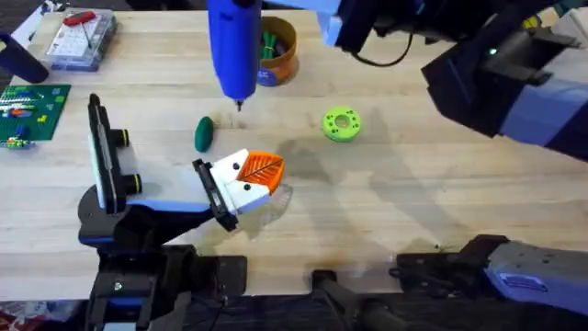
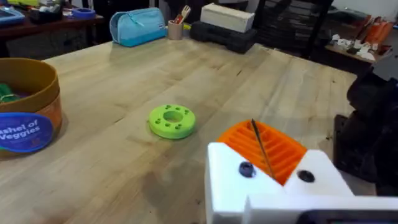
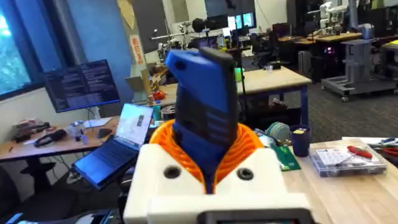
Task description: Pick up the gripper from the table and insert it into the empty holder that is missing its gripper. Then pick up a screw, insert it into the mounting hole, and use the screwdriver to tighten it. Finally, clean up the table by picking up the vegetable and placing it into the bucket.
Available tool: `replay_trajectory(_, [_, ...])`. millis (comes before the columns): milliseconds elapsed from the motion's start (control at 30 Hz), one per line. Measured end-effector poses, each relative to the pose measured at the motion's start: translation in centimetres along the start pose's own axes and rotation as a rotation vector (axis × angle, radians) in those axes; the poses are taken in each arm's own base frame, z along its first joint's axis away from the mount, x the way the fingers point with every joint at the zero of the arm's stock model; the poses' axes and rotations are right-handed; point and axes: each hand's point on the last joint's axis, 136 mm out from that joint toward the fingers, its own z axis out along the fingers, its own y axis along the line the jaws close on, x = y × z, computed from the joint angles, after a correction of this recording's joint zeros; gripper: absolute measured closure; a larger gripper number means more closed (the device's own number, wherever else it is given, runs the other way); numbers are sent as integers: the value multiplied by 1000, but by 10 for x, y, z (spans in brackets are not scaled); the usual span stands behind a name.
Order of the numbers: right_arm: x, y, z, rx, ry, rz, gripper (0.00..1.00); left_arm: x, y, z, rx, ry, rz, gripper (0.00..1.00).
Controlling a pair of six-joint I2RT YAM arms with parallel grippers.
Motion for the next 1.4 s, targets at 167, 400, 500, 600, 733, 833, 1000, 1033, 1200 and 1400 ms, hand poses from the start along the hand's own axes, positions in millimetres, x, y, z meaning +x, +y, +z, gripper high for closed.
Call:
replay_trajectory(167, [13,8,5,-24,15,19,977,0,0,0,0,0,0,990])
replay_trajectory(400, [19,25,15,-75,24,8,977,0,0,0,0,0,0,990])
replay_trajectory(500, [30,30,21,-107,44,-2,977,0,0,0,0,0,0,990])
replay_trajectory(600, [37,32,23,-127,61,-7,977,0,0,0,0,0,0,990])
replay_trajectory(733, [40,36,22,-158,74,-27,977,0,0,0,0,0,0,990])
replay_trajectory(833, [41,40,22,-174,80,-44,977,0,0,0,0,0,0,990])
replay_trajectory(1000, [45,46,25,-198,88,-63,977,0,0,0,0,0,0,990])
replay_trajectory(1033, [46,46,25,-199,90,-64,977,0,0,0,0,0,0,990])
replay_trajectory(1200, [52,49,24,-221,112,-80,977,0,0,0,0,0,0,990])
replay_trajectory(1400, [53,52,23,-240,116,-105,977,0,0,0,0,0,0,990])
